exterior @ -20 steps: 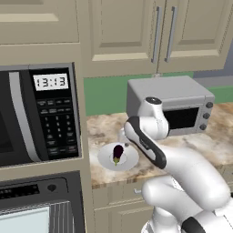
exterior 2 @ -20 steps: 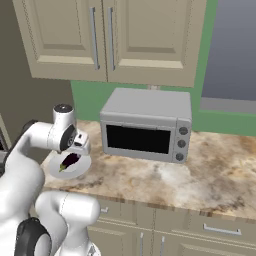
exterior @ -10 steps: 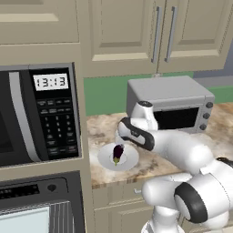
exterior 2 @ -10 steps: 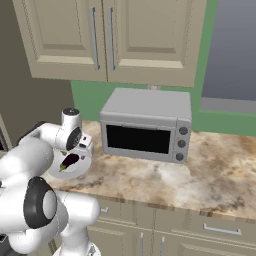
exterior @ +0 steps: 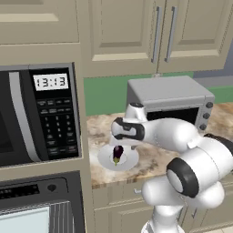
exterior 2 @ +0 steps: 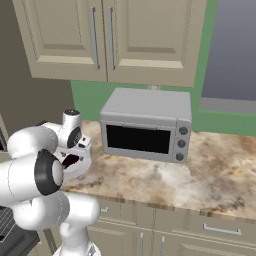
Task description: Place the eggplant on the rack of the oven.
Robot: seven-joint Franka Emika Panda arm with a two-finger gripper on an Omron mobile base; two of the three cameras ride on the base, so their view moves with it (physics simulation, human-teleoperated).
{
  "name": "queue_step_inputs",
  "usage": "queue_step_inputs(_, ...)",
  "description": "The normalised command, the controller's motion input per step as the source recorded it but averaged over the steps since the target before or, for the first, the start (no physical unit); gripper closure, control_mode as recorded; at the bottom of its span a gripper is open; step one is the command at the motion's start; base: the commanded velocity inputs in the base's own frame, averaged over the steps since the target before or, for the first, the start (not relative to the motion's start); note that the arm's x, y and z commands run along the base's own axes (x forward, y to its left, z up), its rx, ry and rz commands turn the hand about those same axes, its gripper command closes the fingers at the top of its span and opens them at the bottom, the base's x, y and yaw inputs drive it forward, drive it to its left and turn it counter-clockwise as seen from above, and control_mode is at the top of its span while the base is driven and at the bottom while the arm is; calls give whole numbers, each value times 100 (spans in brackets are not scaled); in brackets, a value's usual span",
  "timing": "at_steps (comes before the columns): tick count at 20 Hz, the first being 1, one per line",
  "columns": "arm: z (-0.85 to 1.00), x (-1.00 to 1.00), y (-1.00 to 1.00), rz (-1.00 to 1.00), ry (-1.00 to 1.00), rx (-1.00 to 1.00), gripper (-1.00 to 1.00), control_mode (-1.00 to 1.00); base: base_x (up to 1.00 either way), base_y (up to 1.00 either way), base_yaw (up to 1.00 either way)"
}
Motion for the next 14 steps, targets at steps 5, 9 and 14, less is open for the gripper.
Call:
queue_step_inputs(5,-30,11,0,0,4,0,-100,-100,0,0,0)
queue_step_inputs(9,-8,21,5,0,0,0,-100,-100,0,0,0)
queue_step_inputs(14,-24,16,29,0,0,0,-100,-100,0,0,0)
